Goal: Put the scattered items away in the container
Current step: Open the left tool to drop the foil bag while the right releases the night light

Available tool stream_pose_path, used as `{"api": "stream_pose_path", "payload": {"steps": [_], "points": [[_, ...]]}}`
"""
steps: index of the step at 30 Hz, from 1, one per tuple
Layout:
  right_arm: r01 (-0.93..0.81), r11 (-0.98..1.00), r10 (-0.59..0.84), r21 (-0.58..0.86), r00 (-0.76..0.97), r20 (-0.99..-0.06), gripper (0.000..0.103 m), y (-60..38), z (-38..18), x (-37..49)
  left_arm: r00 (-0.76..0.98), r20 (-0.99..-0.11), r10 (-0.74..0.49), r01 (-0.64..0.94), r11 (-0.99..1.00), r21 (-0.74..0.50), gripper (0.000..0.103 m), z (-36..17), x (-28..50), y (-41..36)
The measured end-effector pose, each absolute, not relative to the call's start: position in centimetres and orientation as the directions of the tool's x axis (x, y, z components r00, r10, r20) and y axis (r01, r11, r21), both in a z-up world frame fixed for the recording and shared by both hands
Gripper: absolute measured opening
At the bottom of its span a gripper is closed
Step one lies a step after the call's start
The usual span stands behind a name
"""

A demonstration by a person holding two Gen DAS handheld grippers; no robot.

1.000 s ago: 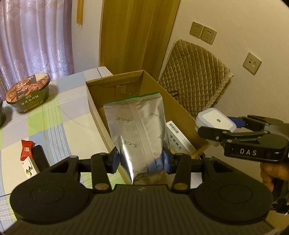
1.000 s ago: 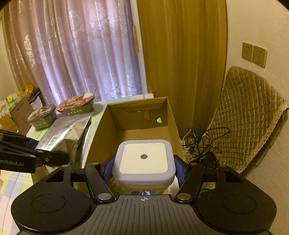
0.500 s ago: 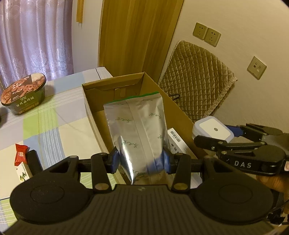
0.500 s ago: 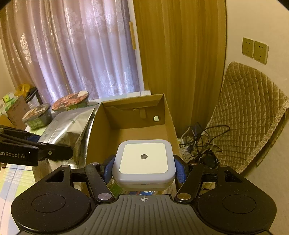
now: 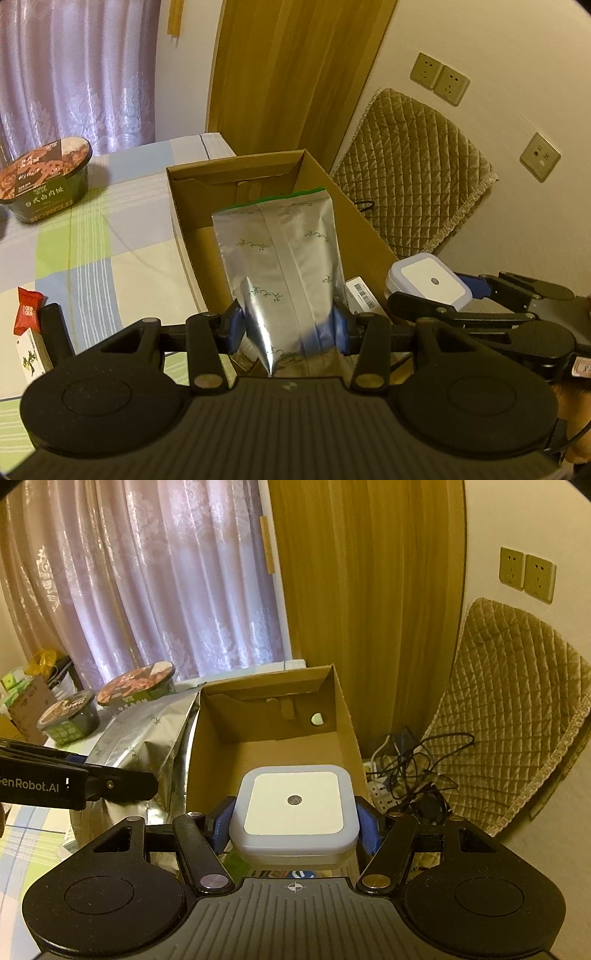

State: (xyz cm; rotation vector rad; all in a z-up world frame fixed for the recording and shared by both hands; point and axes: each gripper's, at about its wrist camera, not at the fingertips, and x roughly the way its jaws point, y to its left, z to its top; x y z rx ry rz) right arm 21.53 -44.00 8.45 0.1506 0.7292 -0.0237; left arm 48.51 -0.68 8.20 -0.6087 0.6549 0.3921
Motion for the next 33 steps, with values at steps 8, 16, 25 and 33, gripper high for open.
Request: {"api": "stream_pose_path", "payload": {"steps": [8,16,25,33], "points": [[0.075,0.989,0.032,0.13,0.741,-0.671,0.068,-44.2,8.1,22.3,0.734,-0.654,0.183,-0.549,0.727,-0.413,0.042,7.8,48.9,0.0],[0.07,0.989,0.034,0.127,0.741,-0.671,0.068,-44.0,8.1,22.6,0.746,-0.629,0.218,-0.561,0.714,-0.419,0.045,8.3,47.7,0.5],[0.056,0.99,0.043,0.126,0.742,-0.669,0.068,-43.3,8.2,22.8,0.73,-0.642,0.235,-0.581,0.708,-0.401,0.046,7.5,45.5,-0.2],[0.044,0.991,0.051,0.123,0.737,-0.674,0.068,-42.4,8.1,23.2,0.719,-0.652,0.241,-0.593,0.701,-0.395,0.048,6.8,44.8,-0.7]]}}
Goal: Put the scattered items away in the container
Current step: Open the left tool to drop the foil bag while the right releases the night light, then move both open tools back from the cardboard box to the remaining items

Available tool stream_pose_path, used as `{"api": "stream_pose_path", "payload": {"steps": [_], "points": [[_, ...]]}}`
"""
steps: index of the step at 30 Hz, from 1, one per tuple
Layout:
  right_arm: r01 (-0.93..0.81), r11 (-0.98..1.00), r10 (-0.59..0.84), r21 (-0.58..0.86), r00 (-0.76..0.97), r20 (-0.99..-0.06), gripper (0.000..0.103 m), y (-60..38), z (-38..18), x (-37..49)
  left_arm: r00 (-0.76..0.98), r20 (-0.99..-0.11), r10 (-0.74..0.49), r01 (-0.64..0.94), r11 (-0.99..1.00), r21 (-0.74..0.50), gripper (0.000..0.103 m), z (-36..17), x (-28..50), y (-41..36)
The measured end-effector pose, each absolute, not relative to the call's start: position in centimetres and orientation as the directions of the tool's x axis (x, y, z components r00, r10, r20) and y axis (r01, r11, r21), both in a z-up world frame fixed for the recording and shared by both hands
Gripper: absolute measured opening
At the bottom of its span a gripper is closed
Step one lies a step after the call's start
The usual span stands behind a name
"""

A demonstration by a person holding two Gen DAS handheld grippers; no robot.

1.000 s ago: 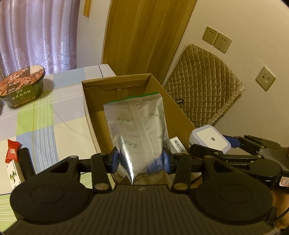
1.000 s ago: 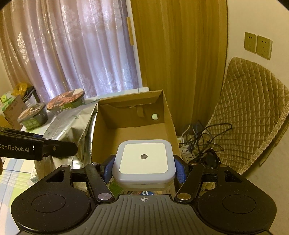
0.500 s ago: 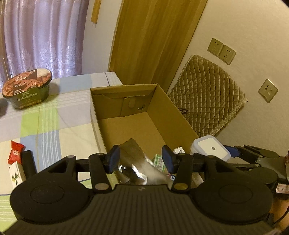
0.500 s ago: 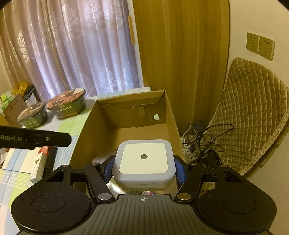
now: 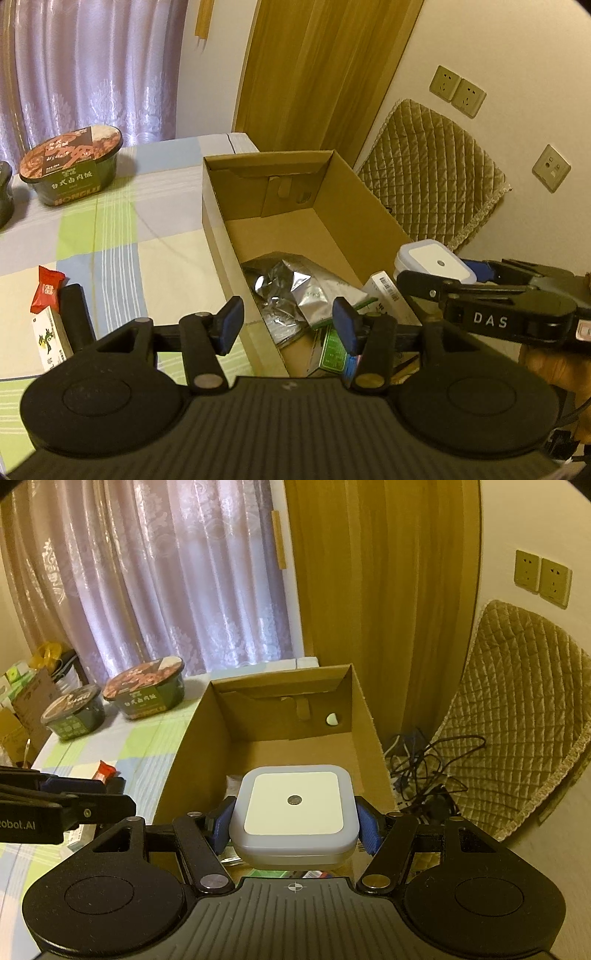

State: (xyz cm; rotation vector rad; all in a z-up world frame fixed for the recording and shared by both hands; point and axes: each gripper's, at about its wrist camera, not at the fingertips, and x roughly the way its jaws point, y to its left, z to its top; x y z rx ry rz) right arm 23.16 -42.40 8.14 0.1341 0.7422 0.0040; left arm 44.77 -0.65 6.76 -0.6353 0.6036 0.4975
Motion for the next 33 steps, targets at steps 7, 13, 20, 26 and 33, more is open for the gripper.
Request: {"api": "stream_pose_path", "payload": {"steps": [7,13,20,26,33], "points": [[0.008,0.994,0.071,0.113,0.733,-0.676,0.069,-41.4,7.7,23.4,0.713,-0.653,0.255,-0.607,0.689,-0.395,0.054,6.6,44.4,-0.6],[0.006,0.993,0.073,0.117,0.753,-0.654,0.1,-41.1,7.7,23.2,0.708,-0.655,0.264,-0.619,0.679,-0.395,0.064,6.3,43.7,-0.9],[0.008,0.993,0.07,0.114,0.745,-0.663,0.1,-41.1,7.8,22.6,0.701,-0.658,0.274,-0.631,0.668,-0.394,0.068,6.0,42.7,-1.4],[0.006,0.994,0.069,0.11,0.746,-0.663,0.1,-40.7,8.2,22.1,0.701,-0.655,0.284,-0.638,0.661,-0.396,0.069,6.3,42.1,-1.9],[0.001,0.995,0.067,0.102,0.748,-0.66,0.1,-40.0,8.7,21.6,0.701,-0.647,0.301,-0.645,0.653,-0.395,0.072,6.8,41.3,-2.2]]}}
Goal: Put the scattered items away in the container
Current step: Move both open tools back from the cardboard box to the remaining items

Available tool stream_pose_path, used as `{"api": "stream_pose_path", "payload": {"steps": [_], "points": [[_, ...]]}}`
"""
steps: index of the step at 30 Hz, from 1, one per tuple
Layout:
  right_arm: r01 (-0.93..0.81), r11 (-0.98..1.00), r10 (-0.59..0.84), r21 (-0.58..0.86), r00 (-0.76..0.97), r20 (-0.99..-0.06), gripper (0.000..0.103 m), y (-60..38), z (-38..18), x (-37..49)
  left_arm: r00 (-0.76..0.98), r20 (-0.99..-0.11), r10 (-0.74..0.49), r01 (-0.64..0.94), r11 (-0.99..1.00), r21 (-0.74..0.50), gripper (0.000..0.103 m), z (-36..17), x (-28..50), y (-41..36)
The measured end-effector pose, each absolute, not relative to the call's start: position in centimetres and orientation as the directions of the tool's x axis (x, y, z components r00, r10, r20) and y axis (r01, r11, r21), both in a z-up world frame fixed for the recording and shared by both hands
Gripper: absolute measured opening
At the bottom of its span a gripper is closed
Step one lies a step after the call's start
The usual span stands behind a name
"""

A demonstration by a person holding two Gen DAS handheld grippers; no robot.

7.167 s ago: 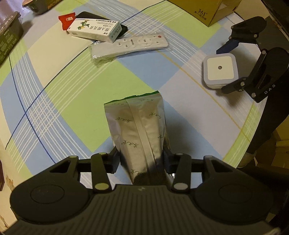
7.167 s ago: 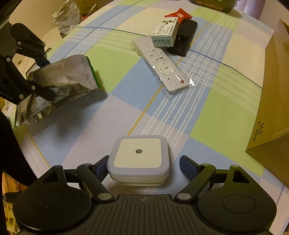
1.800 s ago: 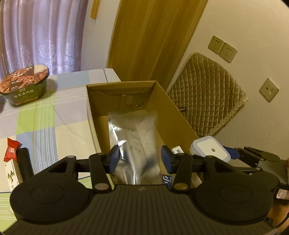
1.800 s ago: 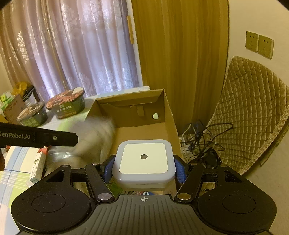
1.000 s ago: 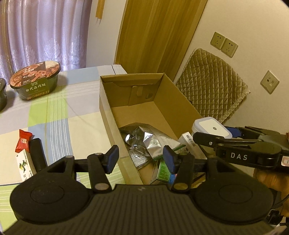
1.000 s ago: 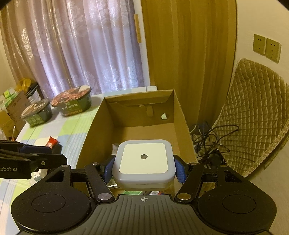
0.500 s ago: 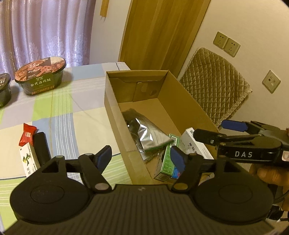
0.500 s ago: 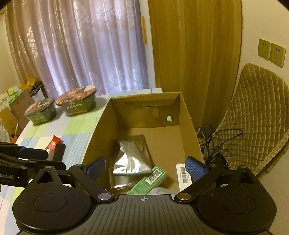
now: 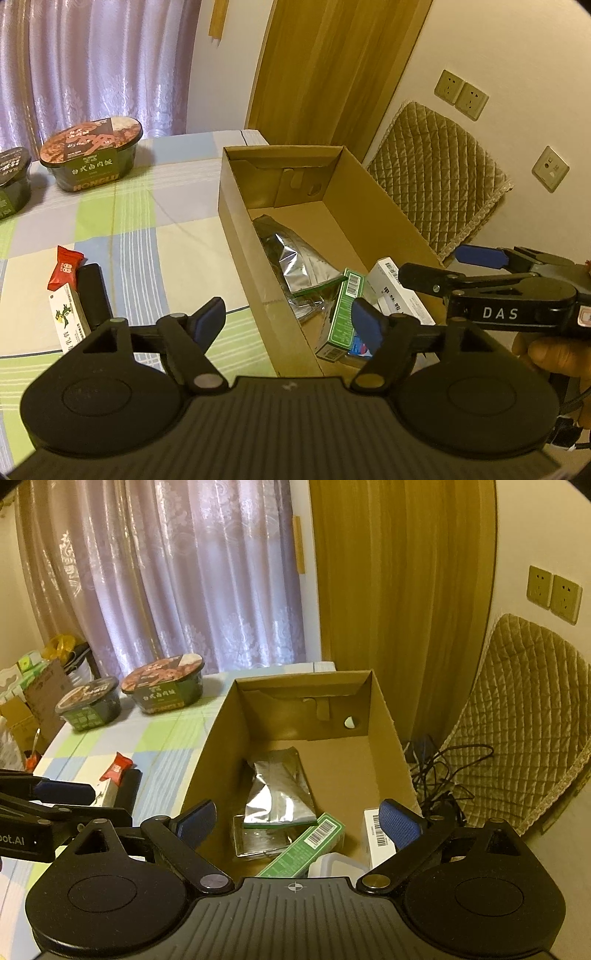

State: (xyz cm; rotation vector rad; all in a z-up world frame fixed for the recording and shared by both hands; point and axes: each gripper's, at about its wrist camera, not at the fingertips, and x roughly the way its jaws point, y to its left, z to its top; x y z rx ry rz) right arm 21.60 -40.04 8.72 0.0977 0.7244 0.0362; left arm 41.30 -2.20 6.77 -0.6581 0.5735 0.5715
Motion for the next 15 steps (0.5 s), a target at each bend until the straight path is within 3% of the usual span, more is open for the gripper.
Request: {"api": "stream_pose_path", "payload": {"steps": [8,15], "points": [[-0.011,0.996,0.069,0.092,0.746,-0.662,0.1,-38.9,9.4,20.7,0.697,-0.638,0.327,-0.66,0.639,-0.394,0.075,7.1,39.5,-2.9],[-0.039,0.995,0.089,0.09,0.748,-0.657,0.1,-36.9,10.0,19.1,0.662,-0.638,0.394,-0.716,0.585,-0.382,0.086,6.7,35.6,-4.0]]}}
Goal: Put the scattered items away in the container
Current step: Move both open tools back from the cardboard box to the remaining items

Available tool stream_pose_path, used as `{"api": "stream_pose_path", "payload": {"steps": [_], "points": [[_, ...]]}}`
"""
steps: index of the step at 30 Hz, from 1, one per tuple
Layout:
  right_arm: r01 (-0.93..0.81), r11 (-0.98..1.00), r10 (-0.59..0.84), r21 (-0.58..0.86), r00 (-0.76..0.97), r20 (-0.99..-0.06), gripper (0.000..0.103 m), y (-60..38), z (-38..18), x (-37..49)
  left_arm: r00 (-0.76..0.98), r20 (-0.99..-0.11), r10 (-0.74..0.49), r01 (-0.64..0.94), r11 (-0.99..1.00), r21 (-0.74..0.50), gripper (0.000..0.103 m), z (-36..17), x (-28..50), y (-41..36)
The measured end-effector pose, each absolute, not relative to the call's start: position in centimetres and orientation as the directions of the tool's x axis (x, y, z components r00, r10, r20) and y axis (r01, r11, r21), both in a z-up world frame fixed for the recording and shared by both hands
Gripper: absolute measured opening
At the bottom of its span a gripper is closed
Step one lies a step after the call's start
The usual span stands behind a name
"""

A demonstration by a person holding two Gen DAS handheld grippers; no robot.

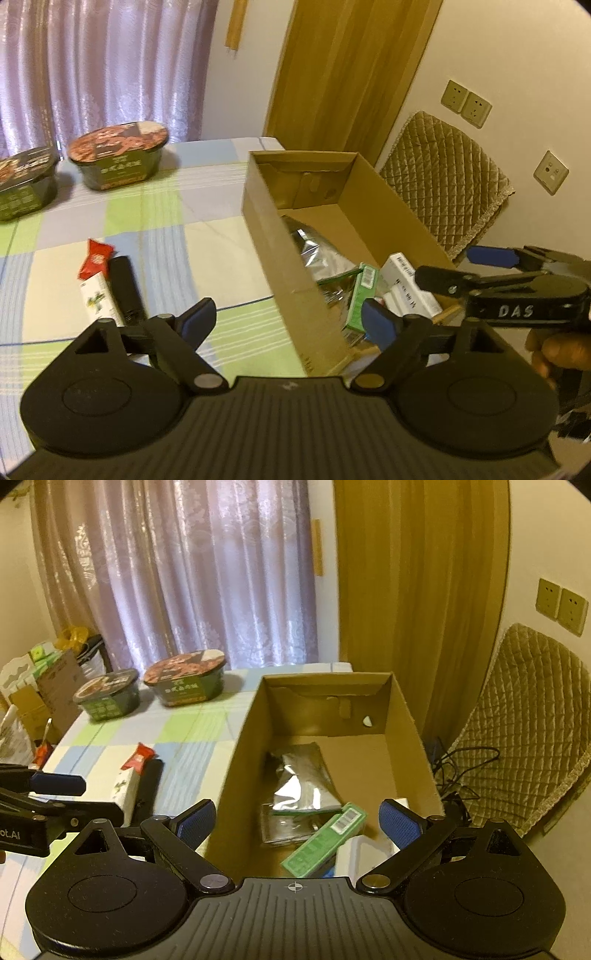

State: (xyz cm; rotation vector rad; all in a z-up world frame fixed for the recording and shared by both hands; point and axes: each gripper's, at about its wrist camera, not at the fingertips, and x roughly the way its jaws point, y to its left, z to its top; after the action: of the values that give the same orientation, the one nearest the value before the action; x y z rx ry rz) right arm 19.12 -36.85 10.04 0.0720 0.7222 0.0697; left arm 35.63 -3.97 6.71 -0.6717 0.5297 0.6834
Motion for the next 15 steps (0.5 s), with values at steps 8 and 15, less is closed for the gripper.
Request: {"api": "stream_pose_path", "payload": {"steps": [8,15], "points": [[-0.074,0.987,0.152,0.146,0.747,-0.647,0.1,-33.8,10.5,17.2,0.568,-0.687,0.453,-0.798,0.507,-0.326,0.096,5.1,27.6,-5.4],[-0.131,0.966,0.246,0.221,0.724,-0.645,0.1,-29.8,10.6,15.9,0.47,-0.729,0.497,-0.868,0.412,-0.279,0.101,3.3,20.3,-6.7]]}}
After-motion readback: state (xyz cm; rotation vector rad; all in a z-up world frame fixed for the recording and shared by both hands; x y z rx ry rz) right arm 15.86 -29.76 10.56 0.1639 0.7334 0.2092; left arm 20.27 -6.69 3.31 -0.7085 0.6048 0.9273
